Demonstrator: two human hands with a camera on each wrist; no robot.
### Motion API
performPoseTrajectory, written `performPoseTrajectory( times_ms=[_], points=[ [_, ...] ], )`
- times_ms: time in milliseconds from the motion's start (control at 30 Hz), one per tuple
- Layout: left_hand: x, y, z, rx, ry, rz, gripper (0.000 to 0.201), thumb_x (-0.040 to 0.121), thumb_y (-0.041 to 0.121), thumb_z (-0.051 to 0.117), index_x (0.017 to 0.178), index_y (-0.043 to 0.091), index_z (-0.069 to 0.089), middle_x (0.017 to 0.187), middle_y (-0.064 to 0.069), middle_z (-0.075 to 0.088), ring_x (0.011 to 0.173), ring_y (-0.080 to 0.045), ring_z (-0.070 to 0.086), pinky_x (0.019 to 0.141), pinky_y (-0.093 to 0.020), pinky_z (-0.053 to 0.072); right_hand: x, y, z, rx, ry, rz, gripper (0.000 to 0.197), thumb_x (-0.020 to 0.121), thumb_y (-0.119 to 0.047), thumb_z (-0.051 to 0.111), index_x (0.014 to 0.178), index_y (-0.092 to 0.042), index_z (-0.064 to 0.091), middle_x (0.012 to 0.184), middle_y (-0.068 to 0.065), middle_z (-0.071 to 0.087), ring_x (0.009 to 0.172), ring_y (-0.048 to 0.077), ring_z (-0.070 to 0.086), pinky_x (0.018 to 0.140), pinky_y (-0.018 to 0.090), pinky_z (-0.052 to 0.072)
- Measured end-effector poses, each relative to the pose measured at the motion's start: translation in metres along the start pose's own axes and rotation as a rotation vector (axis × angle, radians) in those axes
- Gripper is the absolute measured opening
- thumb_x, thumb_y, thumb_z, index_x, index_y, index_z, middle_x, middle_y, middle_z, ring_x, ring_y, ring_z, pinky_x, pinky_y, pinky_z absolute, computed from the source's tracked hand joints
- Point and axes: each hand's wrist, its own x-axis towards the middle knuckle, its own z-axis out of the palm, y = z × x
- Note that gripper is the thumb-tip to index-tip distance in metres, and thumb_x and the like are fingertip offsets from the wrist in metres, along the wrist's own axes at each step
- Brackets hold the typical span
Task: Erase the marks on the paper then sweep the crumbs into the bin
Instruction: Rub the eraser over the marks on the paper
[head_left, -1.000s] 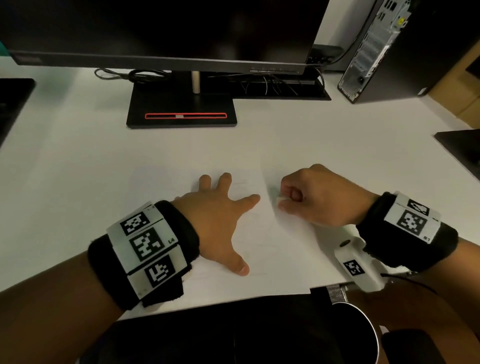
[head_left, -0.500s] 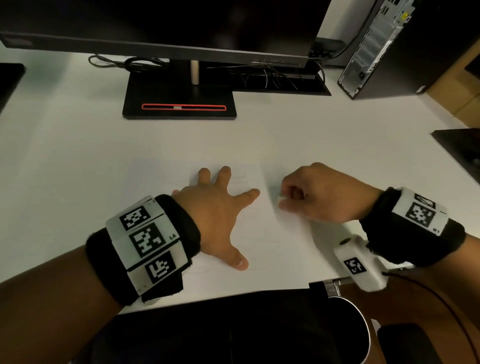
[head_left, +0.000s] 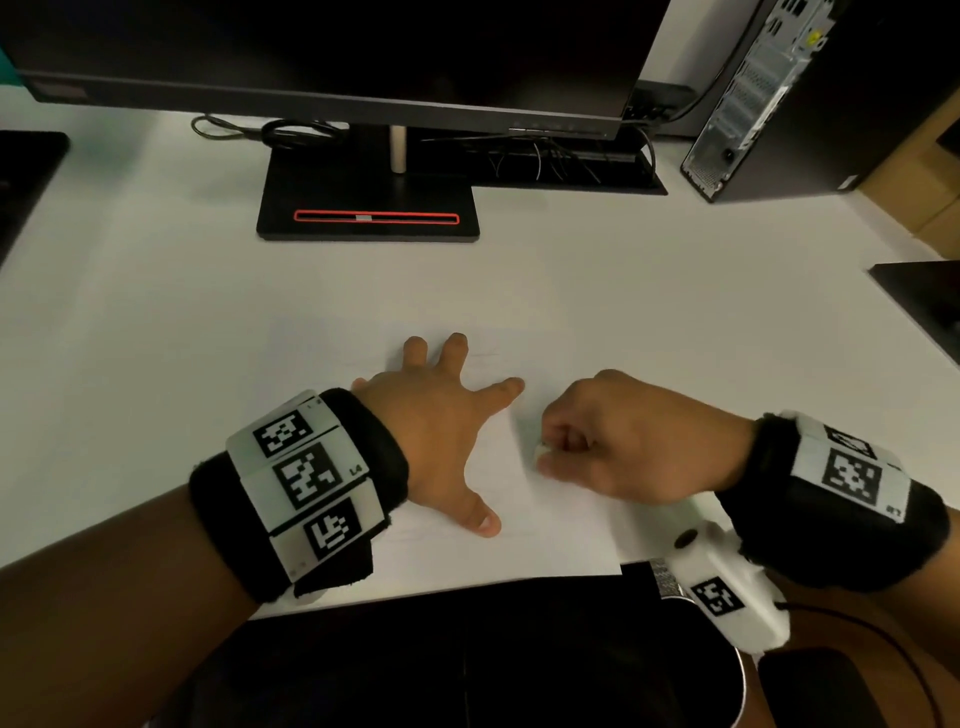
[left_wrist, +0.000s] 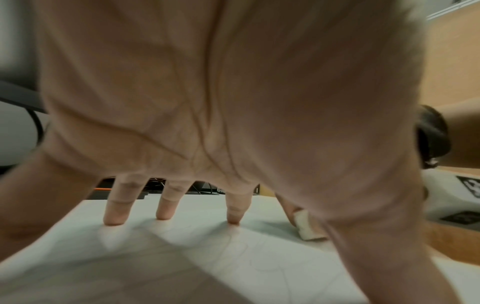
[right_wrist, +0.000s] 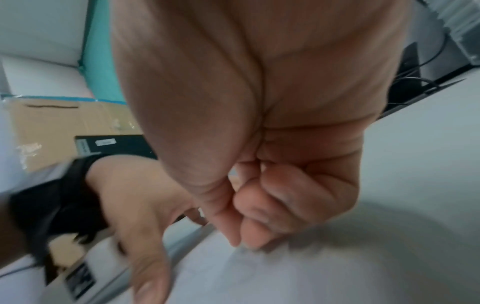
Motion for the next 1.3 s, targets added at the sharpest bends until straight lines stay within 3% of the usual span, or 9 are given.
performPoseTrajectory(
  times_ms=[133, 300, 433, 567, 733, 867, 1000, 1167, 1300],
  points=[
    [0.001, -0.001, 0.001, 0.009, 0.013, 0.005, 0.126, 0.061, 0.081, 0.071, 0.15, 0.053, -0.014, 0.161, -0.002, -0.02, 0.148, -0.038, -0.01, 0.108, -0.059, 0.039, 0.004, 0.01, -0.009, 0.035, 0.075, 0.077, 0.041, 0.095, -0.027, 0.061, 0.066, 0.0, 0.051, 0.059, 0.016, 0.053, 0.05, 0.015, 0.037, 0.054, 0.035, 0.039],
    [0.0, -0.001, 0.001, -0.001, 0.018, 0.007, 0.126, 0.061, 0.08, 0.072, 0.15, 0.053, -0.013, 0.161, -0.002, -0.017, 0.148, -0.037, -0.008, 0.106, -0.057, 0.041, 0.0, -0.007, 0.003, 0.02, -0.044, 0.02, 0.044, 0.097, -0.033, 0.059, 0.067, -0.002, 0.053, 0.059, 0.012, 0.056, 0.051, 0.014, 0.043, 0.056, 0.032, 0.042],
    [0.001, -0.001, 0.002, 0.005, 0.022, 0.008, 0.126, 0.061, 0.081, 0.071, 0.149, 0.053, -0.014, 0.161, -0.002, -0.018, 0.148, -0.038, -0.009, 0.106, -0.058, 0.041, 0.006, 0.006, -0.005, 0.053, 0.042, 0.091, 0.045, 0.097, -0.029, 0.06, 0.064, -0.002, 0.047, 0.056, 0.013, 0.05, 0.049, 0.014, 0.037, 0.053, 0.033, 0.038],
    [0.002, -0.001, 0.002, 0.002, 0.023, 0.008, 0.126, 0.061, 0.08, 0.072, 0.149, 0.053, -0.013, 0.161, -0.002, -0.017, 0.148, -0.038, -0.007, 0.105, -0.058, 0.042, -0.001, -0.009, 0.007, 0.022, -0.052, 0.017, 0.045, 0.099, -0.034, 0.058, 0.066, -0.004, 0.051, 0.057, 0.011, 0.051, 0.05, 0.013, 0.039, 0.055, 0.032, 0.04],
    [0.002, -0.001, 0.003, 0.005, 0.025, 0.007, 0.126, 0.06, 0.081, 0.072, 0.149, 0.054, -0.013, 0.161, -0.002, -0.018, 0.148, -0.038, -0.008, 0.105, -0.058, 0.042, 0.003, 0.005, -0.001, 0.044, 0.023, 0.072, 0.046, 0.098, -0.032, 0.058, 0.063, -0.005, 0.045, 0.054, 0.008, 0.045, 0.05, 0.014, 0.035, 0.053, 0.032, 0.037],
    [0.001, -0.001, 0.002, -0.008, 0.022, 0.009, 0.126, 0.06, 0.08, 0.073, 0.15, 0.053, -0.011, 0.161, -0.002, -0.017, 0.148, -0.038, -0.008, 0.105, -0.059, 0.042, -0.003, -0.007, 0.007, 0.023, -0.08, 0.021, 0.046, 0.1, -0.037, 0.056, 0.066, -0.006, 0.051, 0.056, 0.004, 0.048, 0.051, 0.012, 0.039, 0.053, 0.025, 0.037],
    [0.001, -0.002, 0.003, -0.007, 0.028, 0.007, 0.126, 0.06, 0.079, 0.073, 0.15, 0.053, -0.012, 0.162, -0.002, -0.019, 0.149, -0.038, -0.009, 0.106, -0.059, 0.04, 0.0, 0.009, -0.002, 0.042, 0.011, 0.087, 0.047, 0.099, -0.034, 0.058, 0.063, -0.007, 0.046, 0.054, 0.002, 0.045, 0.05, 0.014, 0.037, 0.053, 0.03, 0.037],
    [0.001, -0.001, 0.002, -0.011, 0.029, 0.01, 0.126, 0.061, 0.079, 0.073, 0.15, 0.053, -0.012, 0.162, -0.003, -0.017, 0.148, -0.038, -0.007, 0.106, -0.059, 0.04, -0.008, -0.004, 0.009, 0.032, -0.079, 0.019, 0.046, 0.1, -0.037, 0.056, 0.066, -0.007, 0.05, 0.055, 0.003, 0.048, 0.051, 0.012, 0.039, 0.054, 0.03, 0.039],
    [0.0, -0.002, 0.004, -0.014, 0.034, 0.011, 0.126, 0.061, 0.08, 0.073, 0.149, 0.053, -0.013, 0.162, -0.002, -0.019, 0.148, -0.038, -0.008, 0.106, -0.06, 0.039, -0.004, 0.008, 0.001, 0.033, 0.011, 0.076, 0.046, 0.099, -0.035, 0.057, 0.064, -0.007, 0.046, 0.053, 0.001, 0.044, 0.05, 0.013, 0.037, 0.053, 0.03, 0.036]
  ],
)
